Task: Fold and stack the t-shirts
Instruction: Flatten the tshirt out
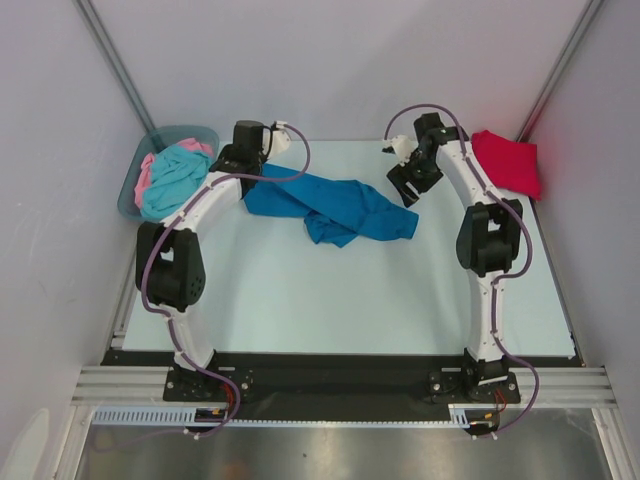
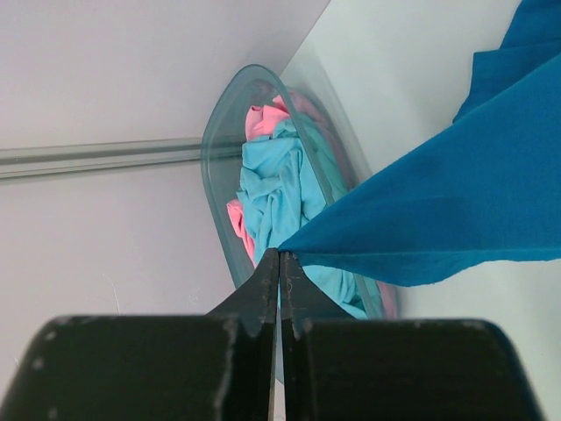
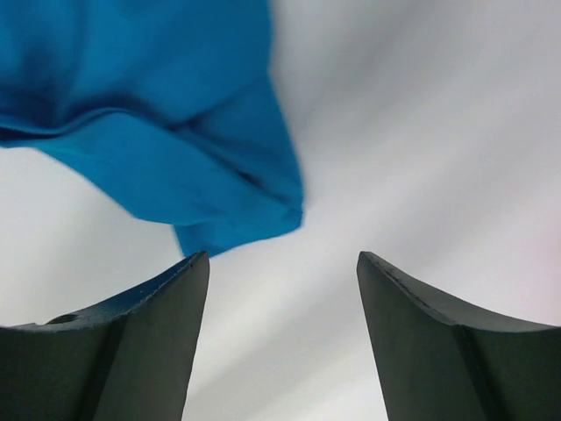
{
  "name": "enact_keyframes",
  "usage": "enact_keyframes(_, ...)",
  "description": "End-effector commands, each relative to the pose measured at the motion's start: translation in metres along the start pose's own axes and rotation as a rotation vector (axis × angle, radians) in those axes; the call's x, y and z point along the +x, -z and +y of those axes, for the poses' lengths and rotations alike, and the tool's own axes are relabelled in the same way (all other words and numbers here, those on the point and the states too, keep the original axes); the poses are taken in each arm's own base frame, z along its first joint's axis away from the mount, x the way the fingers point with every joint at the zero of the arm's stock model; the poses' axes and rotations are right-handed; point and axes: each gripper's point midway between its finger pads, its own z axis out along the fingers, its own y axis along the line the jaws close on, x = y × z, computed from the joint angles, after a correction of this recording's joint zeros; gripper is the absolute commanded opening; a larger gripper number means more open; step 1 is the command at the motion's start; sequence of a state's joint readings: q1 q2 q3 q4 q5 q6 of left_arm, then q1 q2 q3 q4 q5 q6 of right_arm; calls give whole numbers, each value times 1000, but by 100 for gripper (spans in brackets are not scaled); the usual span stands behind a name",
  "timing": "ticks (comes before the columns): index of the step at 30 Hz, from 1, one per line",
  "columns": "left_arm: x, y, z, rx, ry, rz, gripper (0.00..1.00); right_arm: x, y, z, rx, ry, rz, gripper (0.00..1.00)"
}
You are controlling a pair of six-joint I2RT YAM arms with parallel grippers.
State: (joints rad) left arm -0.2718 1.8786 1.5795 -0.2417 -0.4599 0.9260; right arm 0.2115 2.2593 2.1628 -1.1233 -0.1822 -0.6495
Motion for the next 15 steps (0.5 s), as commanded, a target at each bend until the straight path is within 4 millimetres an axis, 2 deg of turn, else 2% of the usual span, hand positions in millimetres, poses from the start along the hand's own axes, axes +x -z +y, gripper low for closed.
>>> enact_keyframes(1,0,6,26,-70,35,0,0,-5,1,-12,56,-17,-20,73)
enact_keyframes(4,-1,8,28,-75,39,-2,0,5,-7,-13,38,-20,-13,70)
enact_keyframes(11,0,8,28,-72,18,-1,0,13,-23,-1,-61,-92,-24,49)
enact_keyframes(15,-1,10,29,-72,10,-2,0,20,-29,-3,-111,-174,-39,51)
